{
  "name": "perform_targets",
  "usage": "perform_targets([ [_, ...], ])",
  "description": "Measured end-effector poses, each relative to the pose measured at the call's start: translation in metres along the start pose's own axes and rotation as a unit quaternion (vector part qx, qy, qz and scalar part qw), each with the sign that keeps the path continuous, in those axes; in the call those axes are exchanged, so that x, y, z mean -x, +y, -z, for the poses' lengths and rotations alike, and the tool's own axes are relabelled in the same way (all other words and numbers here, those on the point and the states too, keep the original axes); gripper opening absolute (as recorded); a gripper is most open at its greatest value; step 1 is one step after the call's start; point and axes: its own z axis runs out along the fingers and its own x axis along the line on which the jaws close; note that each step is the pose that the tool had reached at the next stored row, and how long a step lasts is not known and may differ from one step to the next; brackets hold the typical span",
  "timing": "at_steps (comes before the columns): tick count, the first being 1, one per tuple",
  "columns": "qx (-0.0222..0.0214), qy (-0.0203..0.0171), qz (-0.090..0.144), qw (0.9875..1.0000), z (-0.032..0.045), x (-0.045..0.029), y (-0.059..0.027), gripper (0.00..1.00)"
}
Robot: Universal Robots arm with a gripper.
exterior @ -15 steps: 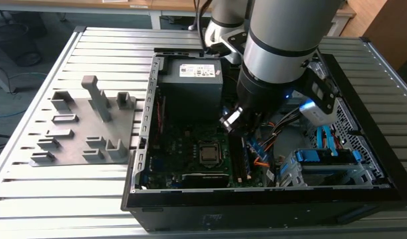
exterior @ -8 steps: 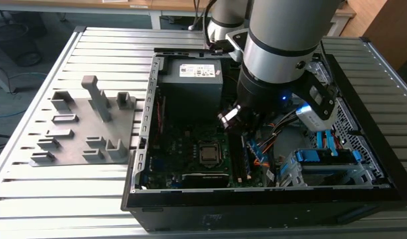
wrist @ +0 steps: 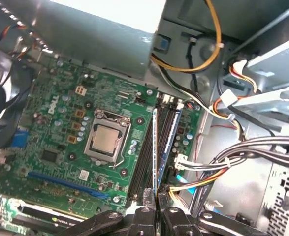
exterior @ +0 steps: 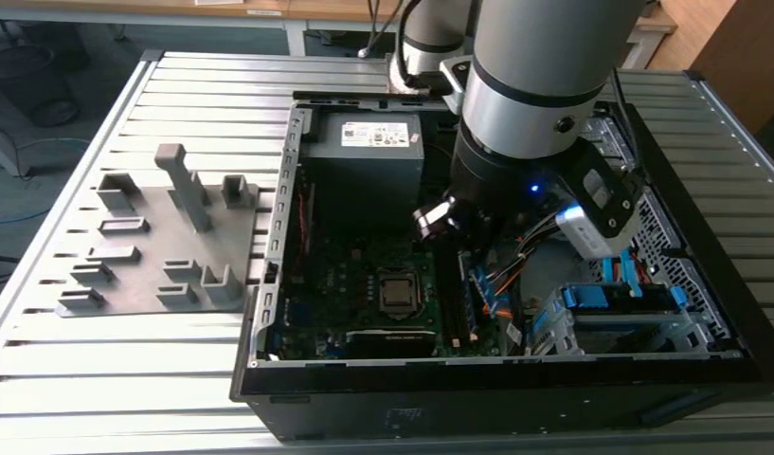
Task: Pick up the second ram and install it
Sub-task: 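Insert the second ram into the second slot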
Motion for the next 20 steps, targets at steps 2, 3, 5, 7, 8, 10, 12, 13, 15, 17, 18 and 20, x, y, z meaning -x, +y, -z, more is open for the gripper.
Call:
perform_targets([
  [2, -0.0008, -0.0005, -0.013, 0.9999, 0.0, 0.0, 0.0, 0.14],
  [3, -0.0012, -0.0008, -0.02, 0.9998, 0.0, 0.0, 0.0, 0.14],
  [5, -0.002, -0.0012, -0.033, 0.9995, -0.0001, 0.0, 0.0, 0.14],
  [7, -0.0028, -0.0017, -0.047, 0.9989, -0.0001, 0.0, 0.0, 0.14],
  [8, -0.0032, -0.002, -0.053, 0.9986, -0.0001, 0.0, 0.0, 0.14],
  [10, -0.0039, -0.0024, -0.066, 0.9978, -0.0001, 0.0, 0.0, 0.14],
  [12, -0.0047, -0.0029, -0.079, 0.9969, -0.0001, 0.0, 0.0, 0.14],
  [13, -0.0051, -0.0031, -0.084, 0.9964, -0.0001, 0.0, 0.0, 0.14],
  [15, -0.0058, -0.0036, -0.097, 0.9953, -0.0001, 0.0, 0.0, 0.14],
  [17, -0.0065, -0.004, -0.109, 0.994, -0.0001, 0.0, 0.0, 0.14],
  [18, -0.0068, -0.0042, -0.114, 0.9934, -0.0001, 0.0, 0.0, 0.14],
  [20, -0.007, -0.0043, -0.118, 0.993, -0.0001, 0.0, 0.0, 0.14],
])
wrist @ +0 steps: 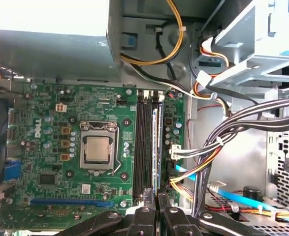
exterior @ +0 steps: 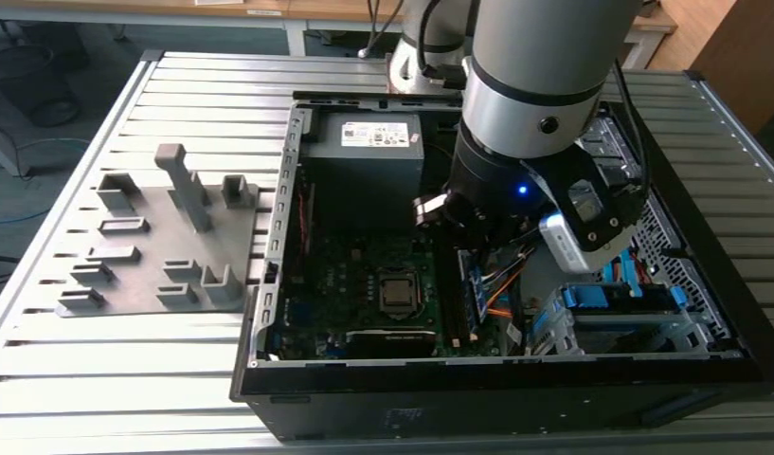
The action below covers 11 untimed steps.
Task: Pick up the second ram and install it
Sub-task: 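Insert the second ram into the second slot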
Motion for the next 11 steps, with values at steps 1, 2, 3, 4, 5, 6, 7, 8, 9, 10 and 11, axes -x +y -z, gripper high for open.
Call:
perform_targets([
  [1, -0.0001, 0.0, -0.001, 1.0, 0.0, 0.0, 0.0, 0.14],
  [2, 0.0, 0.0, -0.001, 1.0, 0.0, 0.0, 0.0, 0.14],
  [3, 0.0, 0.0, 0.0, 1.0, 0.0, 0.0, 0.0, 0.14],
  [4, 0.0003, 0.0002, 0.005, 1.0, 0.0, 0.0, 0.0001, 0.14],
  [5, 0.0006, 0.0004, 0.011, 0.9999, 0.0, -0.0001, 0.0001, 0.14],
  [6, 0.0006, 0.0004, 0.012, 0.9999, -0.0001, -0.0001, 0.0001, 0.14],
  [7, 0.0006, 0.0004, 0.011, 0.9999, -0.0002, -0.0001, 0.0, 0.14],
  [8, 0.0004, 0.0004, 0.009, 1.0, -0.0002, 0.0, 0.0, 0.14],
  [9, 0.0003, 0.0003, 0.006, 1.0, -0.0003, 0.0, 0.0, 0.14],
  [10, 0.0002, 0.0002, 0.004, 1.0, -0.0003, 0.0, 0.0, 0.14],
  [11, 0.0002, 0.0001, 0.004, 1.0, -0.0003, 0.0, 0.0, 0.14],
])
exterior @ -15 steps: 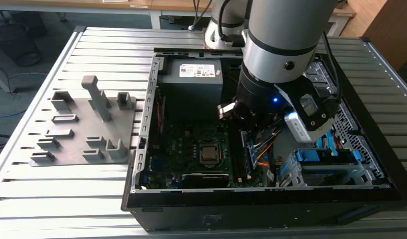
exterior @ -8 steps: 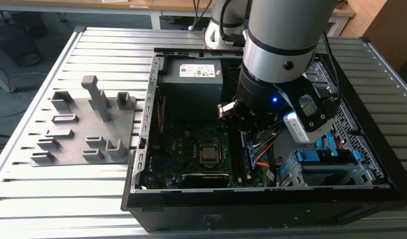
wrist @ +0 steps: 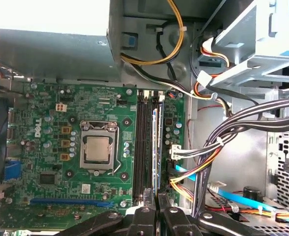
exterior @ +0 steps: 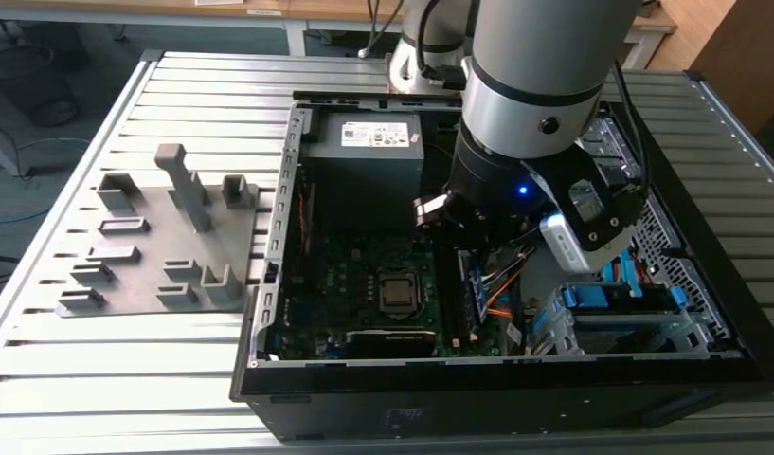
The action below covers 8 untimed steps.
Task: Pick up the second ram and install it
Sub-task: 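Insert the second ram into the second slot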
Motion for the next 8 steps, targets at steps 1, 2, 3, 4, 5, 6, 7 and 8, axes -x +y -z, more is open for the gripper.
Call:
perform_targets([
  [1, 0.0, 0.0, 0.0, 1.0, 0.0, 0.0, 0.0, 0.14],
  [2, 0.0, 0.0, 0.0, 1.0, 0.0, 0.0, 0.0, 0.14],
  [3, 0.0001, 0.0007, 0.0, 1.0, 0.0, -0.0001, 0.0, 0.14],
  [4, 0.0003, 0.0043, 0.0, 1.0, -0.0001, -0.0001, 0.0, 0.14],
  [5, 0.0005, 0.0098, -0.001, 1.0, -0.0002, -0.0001, 0.0, 0.14],
  [6, 0.0006, 0.0169, -0.001, 0.9999, -0.0003, 0.0, 0.0, 0.14],
  [7, 0.0007, 0.021, -0.001, 0.9998, -0.0003, 0.0, 0.0, 0.14],
  [8, 0.0007, 0.0214, -0.001, 0.9998, -0.0003, 0.0, 0.0, 0.14],
])
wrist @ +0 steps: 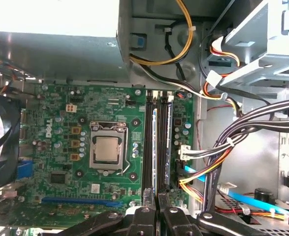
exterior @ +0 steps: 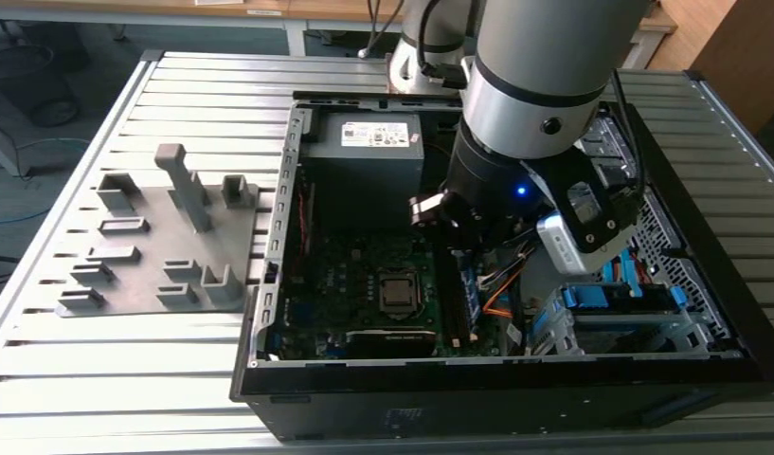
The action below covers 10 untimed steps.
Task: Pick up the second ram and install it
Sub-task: 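Insert the second ram into the second slot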
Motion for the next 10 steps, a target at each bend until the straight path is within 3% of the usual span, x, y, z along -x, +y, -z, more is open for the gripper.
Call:
perform_targets([
  [10, 0.0002, 0.0004, 0.0, 1.0, -0.0014, 0.0, 0.0, 0.14],
])
